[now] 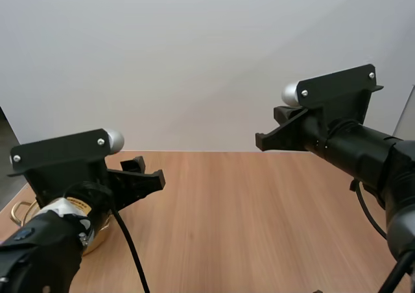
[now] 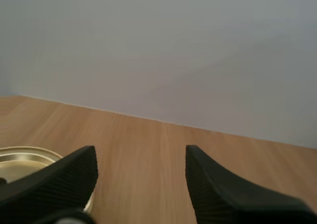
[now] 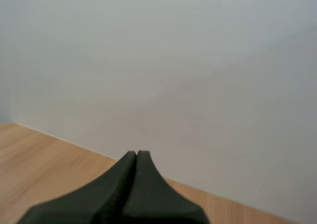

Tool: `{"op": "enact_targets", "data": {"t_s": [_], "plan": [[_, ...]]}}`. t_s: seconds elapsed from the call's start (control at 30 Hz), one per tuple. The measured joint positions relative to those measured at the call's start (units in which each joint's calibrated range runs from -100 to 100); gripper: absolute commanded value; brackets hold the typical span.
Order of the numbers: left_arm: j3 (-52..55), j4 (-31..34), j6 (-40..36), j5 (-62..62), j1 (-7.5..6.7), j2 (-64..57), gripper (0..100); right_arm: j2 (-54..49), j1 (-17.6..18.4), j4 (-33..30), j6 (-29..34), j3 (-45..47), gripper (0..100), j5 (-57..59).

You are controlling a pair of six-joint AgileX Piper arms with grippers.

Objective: Open the pot, put the car inside, and close it

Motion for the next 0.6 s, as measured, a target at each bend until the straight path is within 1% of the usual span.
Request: {"op": "enact_targets", "data": {"t_s": [0.2, 0.27, 0.37, 0.47, 0.6], "plan": [[11.7, 10.0, -0.4, -16.1, -1.89, -1.6, 86, 0.0, 0.0, -0.5, 0.0, 0.0, 0, 0.0], [15.1, 13.6, -0.4, -20.4, -2.28, -3.0, 86, 0.0, 0.0, -0.6, 0.0, 0.0, 0, 0.0], [17.8, 18.0, -1.3, -24.7, -2.28, -4.7, 86, 0.0, 0.0, -1.8, 0.0, 0.0, 0, 0.0], [18.0, 19.4, -3.7, -24.5, -2.15, -7.3, 86, 0.0, 0.0, -3.3, 0.0, 0.0, 0, 0.0], [18.0, 18.7, -6.3, -17.1, -1.19, -10.5, 86, 0.0, 0.0, -3.4, 0.1, 0.0, 0, 0.2]]}}
